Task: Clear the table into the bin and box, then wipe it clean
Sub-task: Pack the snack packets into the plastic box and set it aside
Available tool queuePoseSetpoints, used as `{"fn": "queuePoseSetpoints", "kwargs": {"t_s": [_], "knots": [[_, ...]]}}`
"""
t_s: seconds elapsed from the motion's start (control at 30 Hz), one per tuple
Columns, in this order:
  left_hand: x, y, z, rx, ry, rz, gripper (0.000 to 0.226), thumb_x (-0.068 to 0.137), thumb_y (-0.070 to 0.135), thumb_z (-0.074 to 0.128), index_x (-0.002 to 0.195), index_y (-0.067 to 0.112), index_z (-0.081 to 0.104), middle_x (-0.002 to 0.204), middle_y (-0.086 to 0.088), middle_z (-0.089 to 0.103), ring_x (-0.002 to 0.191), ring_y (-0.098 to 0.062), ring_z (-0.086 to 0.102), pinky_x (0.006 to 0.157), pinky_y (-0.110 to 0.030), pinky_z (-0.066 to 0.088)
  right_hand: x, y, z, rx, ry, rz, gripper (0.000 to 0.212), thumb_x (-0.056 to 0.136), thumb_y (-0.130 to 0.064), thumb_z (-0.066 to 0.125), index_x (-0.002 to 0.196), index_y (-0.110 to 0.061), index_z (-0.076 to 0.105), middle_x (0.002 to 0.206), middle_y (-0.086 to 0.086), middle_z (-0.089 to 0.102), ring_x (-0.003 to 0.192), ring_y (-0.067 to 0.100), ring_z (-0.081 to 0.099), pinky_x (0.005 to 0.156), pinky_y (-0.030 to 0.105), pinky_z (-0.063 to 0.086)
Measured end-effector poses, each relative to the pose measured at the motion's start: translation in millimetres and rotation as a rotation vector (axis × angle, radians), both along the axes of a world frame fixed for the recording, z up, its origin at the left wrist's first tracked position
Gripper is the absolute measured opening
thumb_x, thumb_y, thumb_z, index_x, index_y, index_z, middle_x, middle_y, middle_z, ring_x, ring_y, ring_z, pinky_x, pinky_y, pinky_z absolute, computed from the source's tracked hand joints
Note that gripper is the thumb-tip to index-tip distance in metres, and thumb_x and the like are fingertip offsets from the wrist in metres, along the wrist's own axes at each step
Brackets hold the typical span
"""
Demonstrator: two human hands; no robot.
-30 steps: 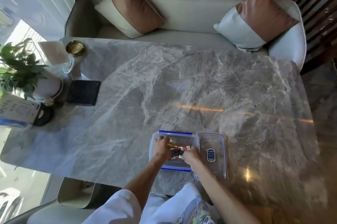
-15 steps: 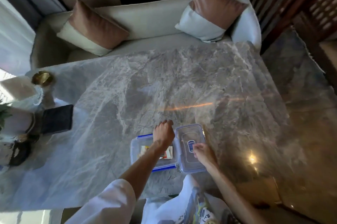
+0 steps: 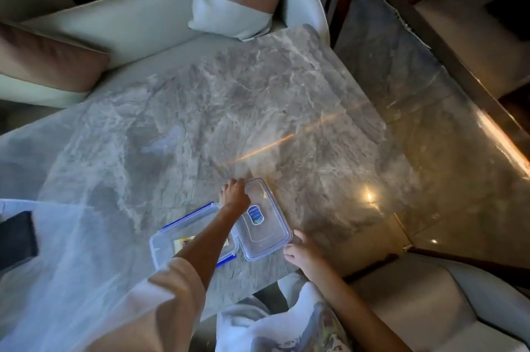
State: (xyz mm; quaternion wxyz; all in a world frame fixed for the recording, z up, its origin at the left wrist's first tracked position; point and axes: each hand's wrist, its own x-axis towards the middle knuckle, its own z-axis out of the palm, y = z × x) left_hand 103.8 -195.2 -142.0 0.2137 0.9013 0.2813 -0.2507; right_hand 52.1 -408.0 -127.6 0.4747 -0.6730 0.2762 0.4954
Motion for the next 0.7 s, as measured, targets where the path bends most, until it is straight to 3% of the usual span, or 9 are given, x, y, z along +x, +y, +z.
{"fn": "queuePoseSetpoints", "kwargs": {"t_s": [0.07, 0.1, 0.17, 0.3, 0.43, 0.5, 0.57, 0.63, 0.7], "knots": [[3, -1, 5, -0.004, -0.044, 0.006, 0.051, 0.085, 0.014, 0.055, 0.135, 0.016, 0.046, 0.137, -0.013, 0.046, 0.126, -0.036, 0.043, 0.106, -0.043, 0.034, 3, -4, 4, 0.054, 0.029, -0.163, 0.05, 0.091, 0.009, 0.046, 0.139, -0.003, 0.04, 0.097, 0.004, 0.056, 0.097, 0.022, 0.055, 0.088, 0.036, 0.05], [6, -1, 9, -0.012, -0.08, 0.012, 0.051, 0.086, 0.016, 0.056, 0.137, 0.016, 0.046, 0.137, -0.013, 0.045, 0.126, -0.037, 0.043, 0.106, -0.043, 0.034, 6, -6, 6, 0.07, 0.034, -0.285, 0.051, 0.091, 0.013, 0.042, 0.139, -0.003, 0.038, 0.102, 0.009, 0.057, 0.099, 0.024, 0.057, 0.087, 0.035, 0.049], [12, -1, 24, -0.025, -0.169, 0.03, 0.047, 0.089, 0.016, 0.055, 0.136, 0.013, 0.048, 0.133, -0.015, 0.046, 0.12, -0.038, 0.045, 0.105, -0.041, 0.035, 14, -12, 9, 0.073, 0.019, -0.435, 0.05, 0.093, 0.012, 0.038, 0.14, -0.005, 0.039, 0.126, 0.023, 0.055, 0.12, 0.032, 0.055, 0.102, 0.039, 0.045], [12, 11, 64, 0.003, -0.349, 0.165, 0.034, 0.093, 0.01, 0.052, 0.127, 0.006, 0.058, 0.122, -0.02, 0.049, 0.112, -0.039, 0.047, 0.099, -0.042, 0.039, 46, -7, 23, 0.161, -0.15, -0.392, 0.049, 0.091, 0.014, 0.04, 0.135, -0.005, 0.049, 0.137, 0.015, 0.053, 0.128, 0.028, 0.051, 0.107, 0.04, 0.042], [-19, 56, 97, 0.056, -0.476, 0.353, 0.026, 0.09, 0.012, 0.057, 0.112, 0.002, 0.066, 0.107, -0.026, 0.059, 0.106, -0.04, 0.052, 0.092, -0.039, 0.037, 81, 39, 47, 0.367, -0.279, -0.232, 0.05, 0.089, 0.008, 0.044, 0.13, -0.018, 0.056, 0.121, 0.002, 0.065, 0.111, 0.016, 0.06, 0.091, 0.035, 0.049], [-50, 85, 109, 0.074, -0.513, 0.484, 0.022, 0.089, 0.013, 0.059, 0.105, 0.001, 0.069, 0.098, -0.029, 0.06, 0.102, -0.04, 0.053, 0.089, -0.038, 0.038, 89, 75, 60, 0.453, -0.356, -0.102, 0.048, 0.087, 0.01, 0.047, 0.125, -0.017, 0.059, 0.101, -0.001, 0.068, 0.09, 0.011, 0.062, 0.077, 0.026, 0.046], [-90, 108, 117, 0.042, -0.533, 0.601, 0.015, 0.088, 0.012, 0.061, 0.087, 0.0, 0.07, 0.085, -0.032, 0.059, 0.091, -0.039, 0.055, 0.079, -0.038, 0.041, 88, 110, 64, 0.464, -0.412, 0.033, 0.042, 0.085, 0.008, 0.054, 0.12, -0.014, 0.062, 0.095, 0.002, 0.068, 0.083, 0.013, 0.06, 0.076, 0.027, 0.045], [-134, 123, 113, 0.02, -0.533, 0.667, 0.031, 0.082, 0.016, 0.06, 0.053, 0.014, 0.052, 0.058, -0.028, 0.05, 0.064, -0.038, 0.05, 0.06, -0.036, 0.035, 78, 138, 59, 0.419, -0.453, 0.178, 0.038, 0.082, 0.005, 0.061, 0.117, -0.009, 0.066, 0.1, 0.007, 0.068, 0.09, 0.018, 0.059, 0.083, 0.03, 0.044], [-175, 132, 97, 0.015, -0.485, 0.71, 0.037, 0.077, 0.022, 0.055, 0.046, 0.02, 0.034, 0.047, -0.021, 0.044, 0.055, -0.033, 0.046, 0.058, -0.033, 0.028, 60, 161, 53, 0.348, -0.492, 0.327, 0.037, 0.081, 0.004, 0.065, 0.117, -0.005, 0.066, 0.103, 0.006, 0.068, 0.093, 0.019, 0.061, 0.085, 0.03, 0.046]]}}
